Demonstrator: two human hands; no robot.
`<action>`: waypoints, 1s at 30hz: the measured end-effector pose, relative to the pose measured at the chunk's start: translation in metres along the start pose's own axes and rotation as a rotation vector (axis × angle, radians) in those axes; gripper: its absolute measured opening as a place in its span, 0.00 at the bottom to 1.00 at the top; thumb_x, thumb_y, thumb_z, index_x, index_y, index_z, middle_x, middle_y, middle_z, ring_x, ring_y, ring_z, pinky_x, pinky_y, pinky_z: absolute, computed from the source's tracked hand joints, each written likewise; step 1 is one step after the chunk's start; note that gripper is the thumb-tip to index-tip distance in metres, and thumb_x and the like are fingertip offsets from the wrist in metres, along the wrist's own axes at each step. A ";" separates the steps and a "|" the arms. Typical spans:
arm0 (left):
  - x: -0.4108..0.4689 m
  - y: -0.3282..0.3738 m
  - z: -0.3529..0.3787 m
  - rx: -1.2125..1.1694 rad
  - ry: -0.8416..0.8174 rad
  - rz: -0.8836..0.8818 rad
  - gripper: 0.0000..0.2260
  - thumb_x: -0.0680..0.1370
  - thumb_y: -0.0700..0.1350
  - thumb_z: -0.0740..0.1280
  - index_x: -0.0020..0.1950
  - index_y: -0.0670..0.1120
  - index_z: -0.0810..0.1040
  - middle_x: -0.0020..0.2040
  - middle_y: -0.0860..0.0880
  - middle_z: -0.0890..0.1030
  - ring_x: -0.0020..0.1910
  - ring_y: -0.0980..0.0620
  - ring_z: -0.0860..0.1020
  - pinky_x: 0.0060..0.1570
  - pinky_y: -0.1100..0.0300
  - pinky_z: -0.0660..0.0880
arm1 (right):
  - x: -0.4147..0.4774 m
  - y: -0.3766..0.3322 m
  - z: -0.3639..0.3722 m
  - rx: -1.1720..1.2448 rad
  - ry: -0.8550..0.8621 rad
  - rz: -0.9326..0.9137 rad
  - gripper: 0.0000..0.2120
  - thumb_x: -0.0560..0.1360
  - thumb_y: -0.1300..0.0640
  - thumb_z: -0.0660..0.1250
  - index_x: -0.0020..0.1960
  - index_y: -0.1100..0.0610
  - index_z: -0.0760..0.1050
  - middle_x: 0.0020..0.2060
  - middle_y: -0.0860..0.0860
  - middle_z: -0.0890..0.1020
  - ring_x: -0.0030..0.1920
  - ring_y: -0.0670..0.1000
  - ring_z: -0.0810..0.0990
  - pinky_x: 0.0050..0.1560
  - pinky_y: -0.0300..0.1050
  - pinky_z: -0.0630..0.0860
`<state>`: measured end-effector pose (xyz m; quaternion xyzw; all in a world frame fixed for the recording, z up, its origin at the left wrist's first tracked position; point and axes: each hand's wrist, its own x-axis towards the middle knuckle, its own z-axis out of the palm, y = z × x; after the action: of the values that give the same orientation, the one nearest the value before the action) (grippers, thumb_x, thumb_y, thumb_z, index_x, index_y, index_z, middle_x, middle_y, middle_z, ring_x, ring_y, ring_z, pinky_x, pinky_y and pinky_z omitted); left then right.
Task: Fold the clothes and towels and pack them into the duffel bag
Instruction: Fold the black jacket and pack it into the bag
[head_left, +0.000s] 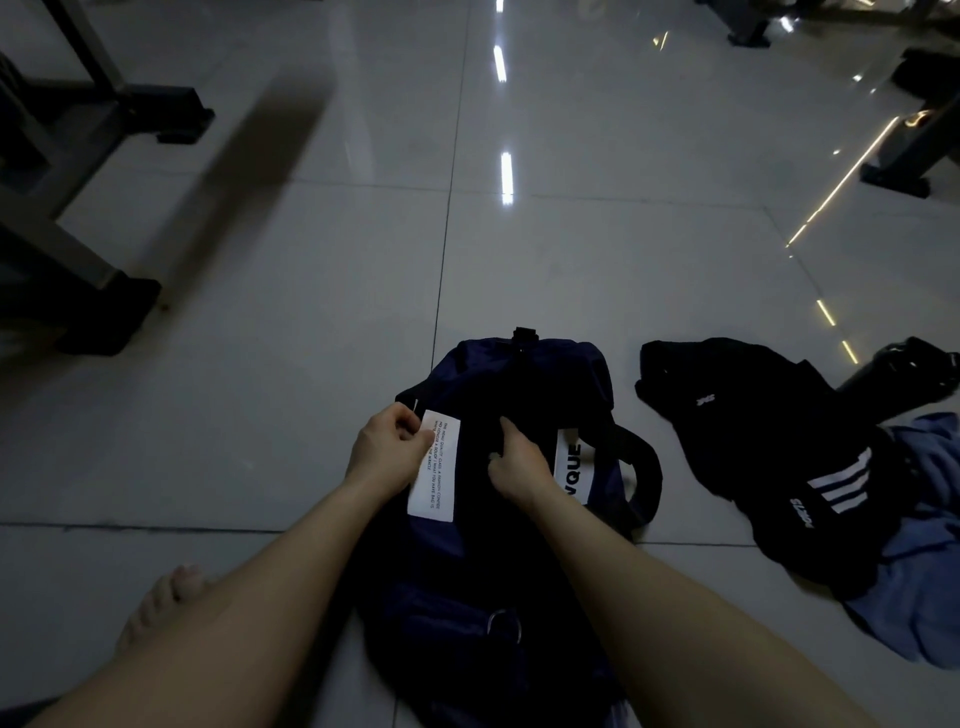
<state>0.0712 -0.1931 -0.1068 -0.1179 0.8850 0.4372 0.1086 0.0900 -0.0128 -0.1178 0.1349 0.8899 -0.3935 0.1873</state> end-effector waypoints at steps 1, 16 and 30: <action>0.000 0.000 0.002 0.000 -0.001 -0.010 0.06 0.76 0.50 0.71 0.45 0.49 0.76 0.41 0.49 0.82 0.40 0.51 0.82 0.39 0.55 0.76 | -0.003 0.002 -0.001 -0.051 0.085 0.003 0.27 0.79 0.64 0.59 0.77 0.58 0.62 0.64 0.59 0.76 0.63 0.60 0.77 0.62 0.52 0.75; 0.001 -0.005 0.005 -0.231 -0.016 -0.135 0.05 0.77 0.44 0.73 0.47 0.44 0.78 0.43 0.48 0.86 0.43 0.49 0.85 0.47 0.48 0.83 | 0.019 0.025 0.029 -0.516 -0.191 -0.127 0.35 0.83 0.56 0.58 0.82 0.58 0.40 0.82 0.56 0.41 0.79 0.63 0.51 0.77 0.56 0.56; 0.000 -0.018 0.024 -0.033 0.098 -0.079 0.06 0.79 0.48 0.70 0.46 0.49 0.75 0.43 0.51 0.82 0.40 0.54 0.81 0.34 0.59 0.72 | -0.004 0.011 0.035 -0.052 0.093 -0.170 0.30 0.85 0.46 0.53 0.83 0.50 0.47 0.82 0.56 0.46 0.80 0.59 0.49 0.78 0.55 0.54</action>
<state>0.0789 -0.1841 -0.1345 -0.1760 0.8766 0.4407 0.0804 0.1058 -0.0323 -0.1451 0.0720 0.9157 -0.3782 0.1151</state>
